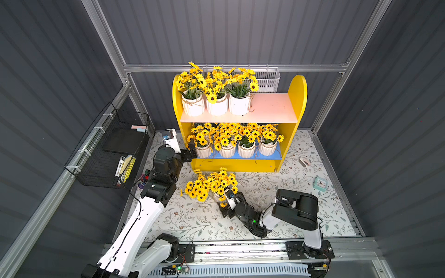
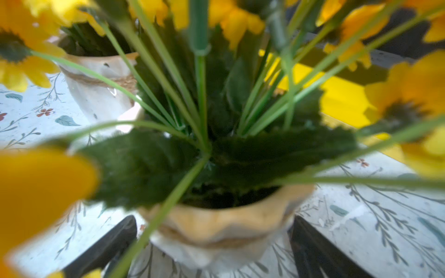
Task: Take the sunflower pots off the shelves
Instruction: Place the sunflower pot at the center of the board.
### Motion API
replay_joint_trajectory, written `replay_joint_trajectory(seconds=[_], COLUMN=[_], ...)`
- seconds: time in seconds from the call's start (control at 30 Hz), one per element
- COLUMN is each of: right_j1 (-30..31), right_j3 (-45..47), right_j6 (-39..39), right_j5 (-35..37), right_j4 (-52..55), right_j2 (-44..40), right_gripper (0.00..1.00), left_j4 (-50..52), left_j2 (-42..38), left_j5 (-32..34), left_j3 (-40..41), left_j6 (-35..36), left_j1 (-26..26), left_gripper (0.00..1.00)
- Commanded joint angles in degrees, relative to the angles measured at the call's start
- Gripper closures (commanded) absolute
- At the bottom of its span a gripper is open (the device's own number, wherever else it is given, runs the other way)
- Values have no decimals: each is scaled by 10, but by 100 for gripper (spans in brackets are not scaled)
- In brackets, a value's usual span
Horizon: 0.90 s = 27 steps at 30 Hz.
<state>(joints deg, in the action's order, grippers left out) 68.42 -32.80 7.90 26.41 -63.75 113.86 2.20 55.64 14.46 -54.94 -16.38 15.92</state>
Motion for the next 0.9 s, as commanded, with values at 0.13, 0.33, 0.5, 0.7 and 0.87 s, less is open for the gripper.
replay_joint_trajectory(seconds=[0.13, 0.33, 0.5, 0.7, 0.87], right_j1=[10, 13, 14, 14, 14], right_j3=[20, 21, 16, 35, 25], right_j6=[22, 21, 53, 63, 56], right_j5=[-11, -12, -18, -6, 0], right_j4=[76, 180, 323, 440, 524], right_j2=[-60, -131, -220, -347, -419], right_gripper=[1, 1, 1, 1, 1], left_j4=[-9, -9, -11, -23, -35], left_j2=[-16, -17, -13, 0, 10], left_j5=[-13, -27, -55, -100, -167], left_j3=[-8, -9, -11, -17, -18], left_j6=[-1, -3, -2, 3, 12], left_j1=[-2, -3, -2, -2, -1], left_gripper=[0, 0, 1, 1, 0])
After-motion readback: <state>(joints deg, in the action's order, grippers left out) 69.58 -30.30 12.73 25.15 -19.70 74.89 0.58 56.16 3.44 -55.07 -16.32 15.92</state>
